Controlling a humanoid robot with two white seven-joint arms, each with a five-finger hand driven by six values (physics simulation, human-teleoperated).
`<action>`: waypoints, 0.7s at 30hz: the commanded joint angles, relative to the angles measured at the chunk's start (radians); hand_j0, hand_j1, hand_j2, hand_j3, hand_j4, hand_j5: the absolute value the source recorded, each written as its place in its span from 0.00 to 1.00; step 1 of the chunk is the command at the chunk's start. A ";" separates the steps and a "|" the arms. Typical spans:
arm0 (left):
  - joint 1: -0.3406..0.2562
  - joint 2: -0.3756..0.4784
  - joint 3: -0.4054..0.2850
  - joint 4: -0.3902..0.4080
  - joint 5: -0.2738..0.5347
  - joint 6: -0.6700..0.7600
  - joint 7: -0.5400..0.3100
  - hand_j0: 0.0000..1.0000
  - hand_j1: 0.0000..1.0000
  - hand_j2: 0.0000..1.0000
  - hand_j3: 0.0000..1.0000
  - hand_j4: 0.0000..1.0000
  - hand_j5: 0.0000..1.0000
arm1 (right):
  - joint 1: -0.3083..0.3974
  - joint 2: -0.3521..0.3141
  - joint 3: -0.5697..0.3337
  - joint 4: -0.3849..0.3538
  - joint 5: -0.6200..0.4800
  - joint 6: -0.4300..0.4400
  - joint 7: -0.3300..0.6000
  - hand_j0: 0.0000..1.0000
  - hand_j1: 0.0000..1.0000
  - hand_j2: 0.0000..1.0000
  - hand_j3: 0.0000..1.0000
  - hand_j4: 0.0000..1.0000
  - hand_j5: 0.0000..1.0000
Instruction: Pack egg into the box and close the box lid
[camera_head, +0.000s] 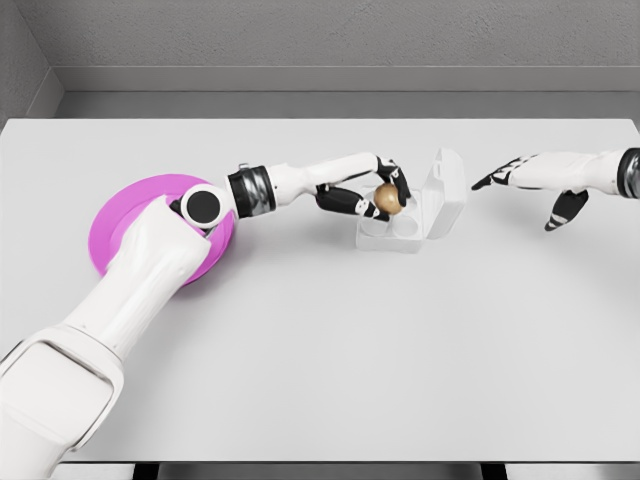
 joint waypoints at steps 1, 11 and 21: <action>0.002 -0.001 0.002 -0.002 0.032 0.003 0.000 0.40 0.40 0.40 0.40 0.40 0.40 | 0.000 -0.002 -0.001 -0.001 -0.004 0.001 0.000 1.00 1.00 1.00 1.00 1.00 1.00; 0.020 -0.001 0.000 0.015 0.144 0.003 0.000 0.39 0.39 0.39 0.39 0.39 0.39 | -0.002 -0.004 0.000 -0.003 -0.004 0.001 0.000 1.00 1.00 1.00 1.00 1.00 1.00; 0.041 0.007 -0.007 0.014 0.233 0.003 0.000 0.40 0.40 0.40 0.40 0.40 0.40 | 0.002 -0.002 0.000 -0.004 -0.004 0.001 0.000 1.00 1.00 1.00 1.00 1.00 1.00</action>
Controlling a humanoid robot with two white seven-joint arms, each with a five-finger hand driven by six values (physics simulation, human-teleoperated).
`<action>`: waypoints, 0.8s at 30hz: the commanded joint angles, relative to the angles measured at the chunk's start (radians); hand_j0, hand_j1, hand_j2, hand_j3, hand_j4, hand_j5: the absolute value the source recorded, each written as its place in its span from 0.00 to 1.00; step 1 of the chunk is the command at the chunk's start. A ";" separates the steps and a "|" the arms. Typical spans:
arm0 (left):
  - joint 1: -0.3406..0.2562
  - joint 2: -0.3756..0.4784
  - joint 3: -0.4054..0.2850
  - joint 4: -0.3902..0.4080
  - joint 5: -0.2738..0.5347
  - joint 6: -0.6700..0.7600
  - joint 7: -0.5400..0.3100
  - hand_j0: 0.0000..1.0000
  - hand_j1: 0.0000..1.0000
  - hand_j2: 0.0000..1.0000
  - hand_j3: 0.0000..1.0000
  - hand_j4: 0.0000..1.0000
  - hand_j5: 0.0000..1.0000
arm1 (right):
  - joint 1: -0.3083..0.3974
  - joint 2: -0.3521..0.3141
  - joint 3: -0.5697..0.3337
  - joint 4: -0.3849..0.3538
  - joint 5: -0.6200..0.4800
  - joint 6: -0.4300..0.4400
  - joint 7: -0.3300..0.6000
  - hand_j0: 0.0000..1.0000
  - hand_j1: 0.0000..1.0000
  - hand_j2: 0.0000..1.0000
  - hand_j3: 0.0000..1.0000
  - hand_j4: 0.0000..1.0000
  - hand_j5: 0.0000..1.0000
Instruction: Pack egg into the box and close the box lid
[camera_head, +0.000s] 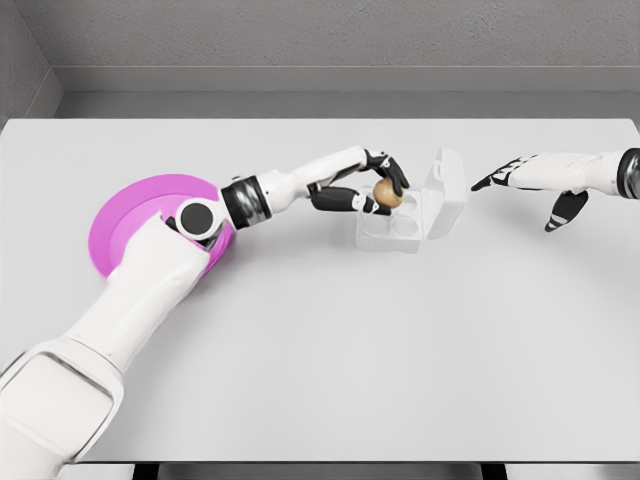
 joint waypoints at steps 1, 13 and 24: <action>0.002 0.003 0.000 0.000 0.023 0.003 0.000 0.40 0.40 0.40 0.40 0.40 0.40 | 0.000 -0.001 -0.002 0.000 -0.005 0.002 0.000 1.00 1.00 1.00 1.00 1.00 1.00; 0.023 0.007 -0.003 0.003 0.068 0.003 0.000 0.41 0.41 0.41 0.41 0.41 0.41 | -0.002 -0.010 0.003 -0.001 -0.005 -0.002 0.000 1.00 1.00 1.00 1.00 1.00 1.00; 0.020 0.006 -0.003 0.002 0.068 0.031 0.000 0.41 0.41 0.41 0.41 0.41 0.41 | 0.020 -0.105 0.009 -0.097 -0.005 -0.001 0.000 1.00 1.00 1.00 1.00 1.00 1.00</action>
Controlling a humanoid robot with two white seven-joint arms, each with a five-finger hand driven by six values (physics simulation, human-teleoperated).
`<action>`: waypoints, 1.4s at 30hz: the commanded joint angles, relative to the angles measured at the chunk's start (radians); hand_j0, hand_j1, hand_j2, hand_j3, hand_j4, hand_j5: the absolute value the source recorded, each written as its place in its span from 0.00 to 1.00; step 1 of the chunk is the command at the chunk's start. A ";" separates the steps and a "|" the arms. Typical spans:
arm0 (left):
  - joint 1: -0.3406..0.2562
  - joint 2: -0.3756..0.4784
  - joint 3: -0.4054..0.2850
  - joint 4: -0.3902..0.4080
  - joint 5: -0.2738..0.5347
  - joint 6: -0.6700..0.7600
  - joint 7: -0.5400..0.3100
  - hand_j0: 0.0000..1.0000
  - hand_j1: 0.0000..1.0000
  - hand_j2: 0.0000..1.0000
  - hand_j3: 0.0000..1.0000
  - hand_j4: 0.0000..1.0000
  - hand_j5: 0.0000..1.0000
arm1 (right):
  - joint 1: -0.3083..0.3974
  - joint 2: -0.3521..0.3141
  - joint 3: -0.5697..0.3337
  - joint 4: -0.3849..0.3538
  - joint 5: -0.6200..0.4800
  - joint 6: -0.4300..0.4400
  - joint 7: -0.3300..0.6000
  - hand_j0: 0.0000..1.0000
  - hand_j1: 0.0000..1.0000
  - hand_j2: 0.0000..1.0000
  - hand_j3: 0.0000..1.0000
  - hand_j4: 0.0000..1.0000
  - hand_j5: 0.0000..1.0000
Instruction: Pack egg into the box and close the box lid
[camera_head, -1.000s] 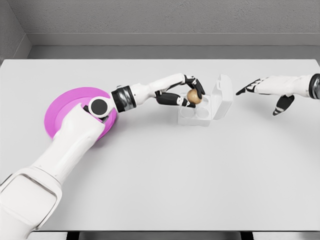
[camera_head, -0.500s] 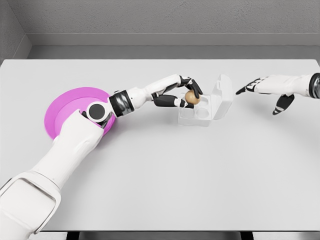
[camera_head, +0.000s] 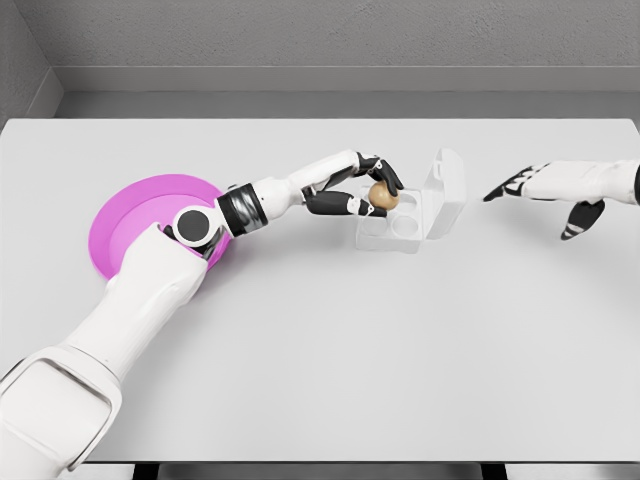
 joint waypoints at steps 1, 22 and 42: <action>0.000 -0.001 0.002 0.000 0.009 0.022 0.000 0.41 0.41 0.41 0.41 0.41 0.41 | 0.000 -0.028 -0.002 -0.012 -0.004 0.002 0.000 1.00 1.00 1.00 1.00 1.00 1.00; 0.025 0.019 -0.003 -0.102 0.061 0.260 0.000 0.41 0.41 0.41 0.41 0.41 0.41 | 0.009 -0.025 -0.007 -0.008 -0.004 0.002 0.000 1.00 1.00 1.00 1.00 1.00 1.00; 0.031 0.031 -0.003 -0.096 0.079 0.263 0.000 0.42 0.42 0.42 0.42 0.42 0.42 | 0.011 -0.026 -0.007 -0.011 -0.004 0.002 0.000 1.00 1.00 1.00 1.00 1.00 1.00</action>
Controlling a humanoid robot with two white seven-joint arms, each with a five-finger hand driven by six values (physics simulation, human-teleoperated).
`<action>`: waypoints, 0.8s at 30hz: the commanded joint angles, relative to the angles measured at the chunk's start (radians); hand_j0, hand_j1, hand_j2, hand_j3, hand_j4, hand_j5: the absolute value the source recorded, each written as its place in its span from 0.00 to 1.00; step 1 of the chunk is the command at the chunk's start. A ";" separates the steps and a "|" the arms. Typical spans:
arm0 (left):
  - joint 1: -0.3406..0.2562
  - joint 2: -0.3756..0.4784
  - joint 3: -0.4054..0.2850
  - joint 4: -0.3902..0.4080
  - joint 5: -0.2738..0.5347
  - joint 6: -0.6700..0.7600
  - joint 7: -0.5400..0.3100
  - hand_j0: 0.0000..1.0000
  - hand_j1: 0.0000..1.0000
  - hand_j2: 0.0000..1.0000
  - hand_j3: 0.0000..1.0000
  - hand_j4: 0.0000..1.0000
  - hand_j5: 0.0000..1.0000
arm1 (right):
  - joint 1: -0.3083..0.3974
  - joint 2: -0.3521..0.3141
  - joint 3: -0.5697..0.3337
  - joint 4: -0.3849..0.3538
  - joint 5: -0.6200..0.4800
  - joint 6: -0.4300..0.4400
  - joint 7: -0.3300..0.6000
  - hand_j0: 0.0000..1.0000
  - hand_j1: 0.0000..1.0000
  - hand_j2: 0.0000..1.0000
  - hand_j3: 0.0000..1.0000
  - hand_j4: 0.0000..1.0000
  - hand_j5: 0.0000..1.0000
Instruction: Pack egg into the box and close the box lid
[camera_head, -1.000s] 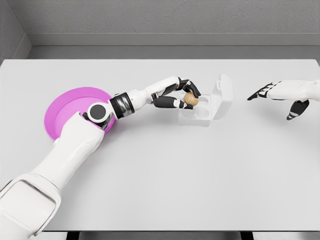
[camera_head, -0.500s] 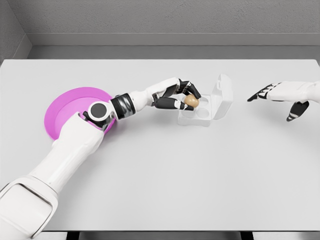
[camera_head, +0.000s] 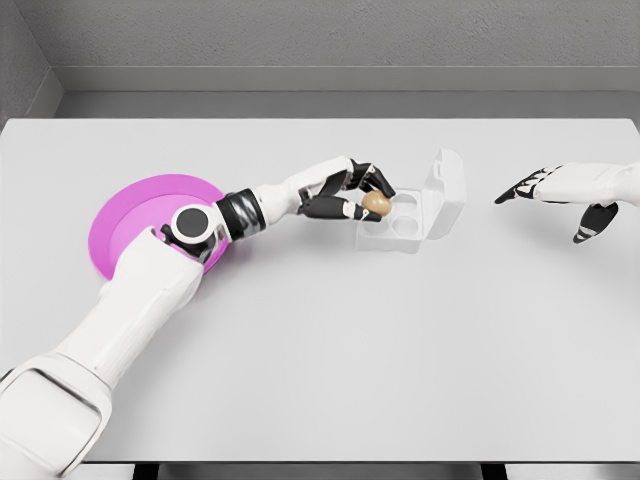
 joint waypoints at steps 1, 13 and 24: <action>0.000 -0.001 0.001 -0.003 0.006 0.001 0.000 0.42 0.42 0.42 0.42 0.42 0.42 | 0.000 -0.002 -0.001 -0.001 -0.004 0.002 0.000 1.00 1.00 1.00 1.00 1.00 1.00; 0.002 0.001 0.003 -0.006 0.006 -0.002 0.000 0.65 0.65 0.65 0.65 0.65 0.65 | 0.000 0.000 0.001 -0.004 -0.004 0.002 0.000 1.00 1.00 1.00 1.00 1.00 1.00; 0.000 0.004 0.003 -0.011 0.008 -0.003 0.000 0.74 0.74 0.74 0.74 0.74 0.74 | 0.000 -0.003 0.001 -0.004 -0.004 0.002 0.000 1.00 1.00 1.00 1.00 1.00 1.00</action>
